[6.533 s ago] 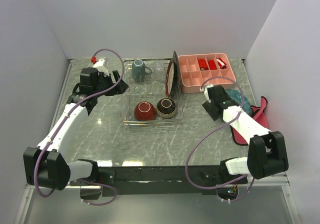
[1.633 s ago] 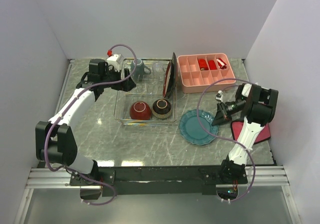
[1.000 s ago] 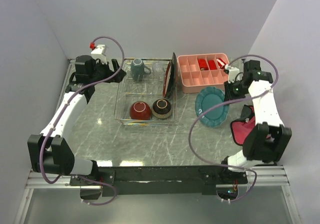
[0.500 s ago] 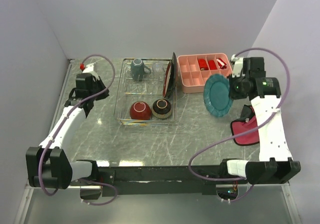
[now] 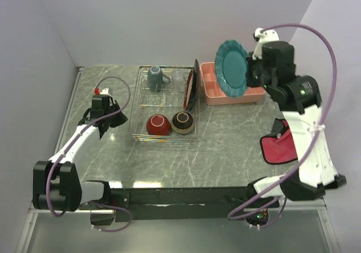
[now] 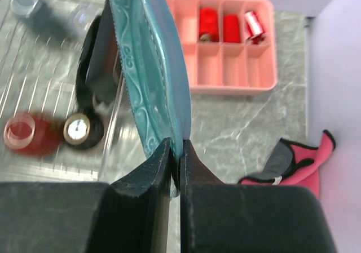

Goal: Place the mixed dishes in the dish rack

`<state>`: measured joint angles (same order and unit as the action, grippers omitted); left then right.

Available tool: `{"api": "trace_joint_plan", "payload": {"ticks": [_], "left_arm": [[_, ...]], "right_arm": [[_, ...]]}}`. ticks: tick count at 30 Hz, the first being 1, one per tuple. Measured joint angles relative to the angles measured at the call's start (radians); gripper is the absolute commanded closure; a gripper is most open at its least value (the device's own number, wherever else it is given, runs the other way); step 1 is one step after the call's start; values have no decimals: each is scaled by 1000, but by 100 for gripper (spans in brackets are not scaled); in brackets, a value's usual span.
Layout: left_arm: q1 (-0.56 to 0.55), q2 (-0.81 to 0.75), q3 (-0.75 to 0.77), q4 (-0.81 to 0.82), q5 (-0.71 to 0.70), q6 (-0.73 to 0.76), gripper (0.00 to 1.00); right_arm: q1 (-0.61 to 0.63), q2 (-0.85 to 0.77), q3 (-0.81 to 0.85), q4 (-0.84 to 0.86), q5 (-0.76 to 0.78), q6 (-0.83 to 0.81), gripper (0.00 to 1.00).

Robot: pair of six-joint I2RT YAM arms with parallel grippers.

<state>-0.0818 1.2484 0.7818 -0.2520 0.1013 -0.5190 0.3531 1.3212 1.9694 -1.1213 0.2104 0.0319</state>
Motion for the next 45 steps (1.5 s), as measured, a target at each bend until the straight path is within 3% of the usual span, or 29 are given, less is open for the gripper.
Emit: {"api": "trace_joint_plan", "payload": {"ticks": [8,16,29,30,35,37,39,45], "left_arm": [[-17,-15,-90,2,60,-45,99],[-68,-42,-109,2,101,-42,99],[-88,-129,-163,-3,145,-42,99],[-88,-135,-163,-4,143,-42,94],[-89,-178,-159,-26,109,-39,89],[-82,-192,-158,-35,85,-33,80],[-70,-206,-158,-48,61,-23,61],[-40,-244,-158,-54,27,-17,57]], "right_arm": [[234,256,196,45,382,146,100],[449,443,298,67,523,253,100],[528,642,389,76,698,320,100],[534,655,389,72,706,330,100],[549,716,389,55,709,370,100],[552,735,389,52,709,375,100],[555,754,389,51,708,378,100],[559,780,389,50,706,379,100]]}}
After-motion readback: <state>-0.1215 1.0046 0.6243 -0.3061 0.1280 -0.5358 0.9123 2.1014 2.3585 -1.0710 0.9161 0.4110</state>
